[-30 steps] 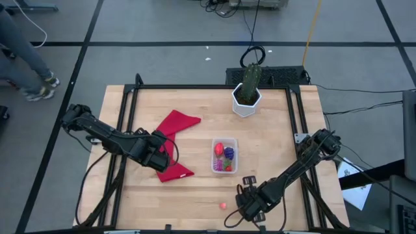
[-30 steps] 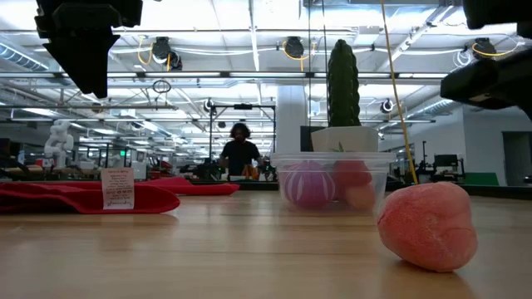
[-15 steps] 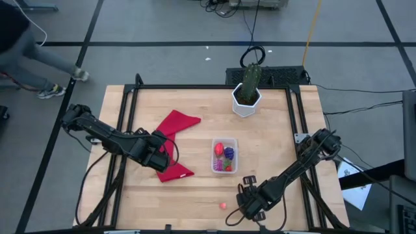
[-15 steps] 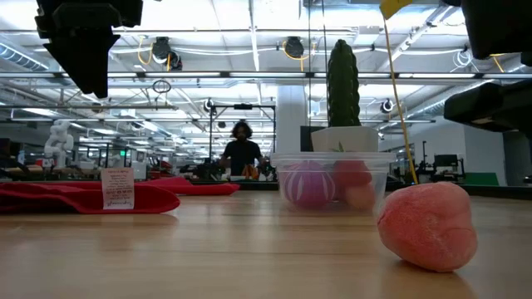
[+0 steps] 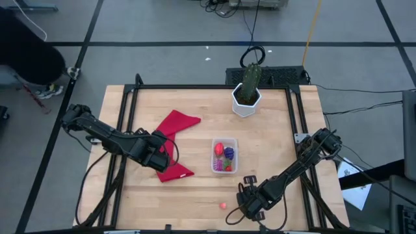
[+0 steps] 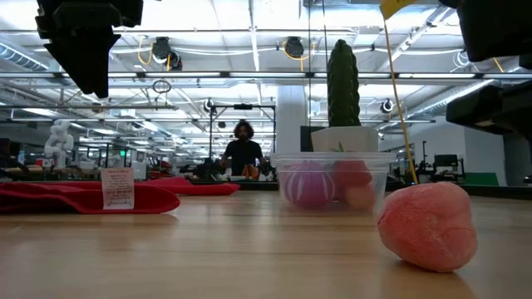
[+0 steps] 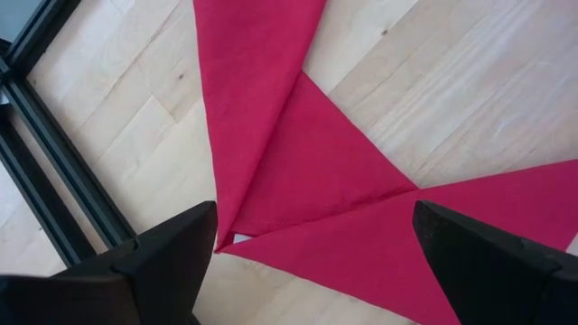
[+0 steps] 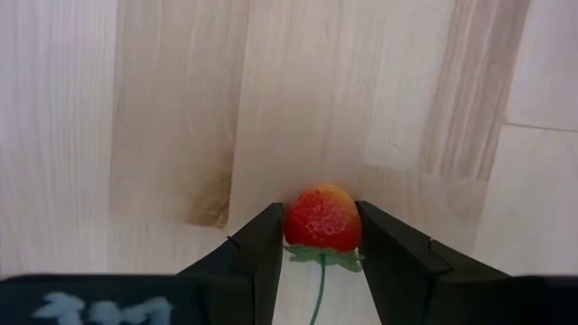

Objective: Pick and placing Produce into tupperware
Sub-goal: Put the red strawberry into the transparent bin

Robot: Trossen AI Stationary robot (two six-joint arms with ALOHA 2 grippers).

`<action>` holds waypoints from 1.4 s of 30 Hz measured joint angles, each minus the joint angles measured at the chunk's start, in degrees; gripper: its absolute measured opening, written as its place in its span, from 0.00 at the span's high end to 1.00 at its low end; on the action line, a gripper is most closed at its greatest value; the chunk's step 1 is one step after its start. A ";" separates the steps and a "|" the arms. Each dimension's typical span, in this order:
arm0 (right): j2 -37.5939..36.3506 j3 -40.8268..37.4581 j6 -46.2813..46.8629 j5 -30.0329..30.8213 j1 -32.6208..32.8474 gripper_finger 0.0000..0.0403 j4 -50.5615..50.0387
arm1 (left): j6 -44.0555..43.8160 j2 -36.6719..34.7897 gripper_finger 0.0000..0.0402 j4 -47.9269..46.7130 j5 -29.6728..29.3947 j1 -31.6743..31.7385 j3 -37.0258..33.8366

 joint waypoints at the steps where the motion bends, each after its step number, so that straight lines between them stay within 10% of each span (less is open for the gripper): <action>1: 0.02 0.00 0.41 0.00 0.00 0.68 0.03 | 0.00 0.00 0.06 0.00 0.00 0.00 0.00; 42: -2.71 -0.26 2.57 -0.47 -1.85 0.71 -1.97 | 0.00 0.00 0.06 0.15 -0.04 0.00 0.00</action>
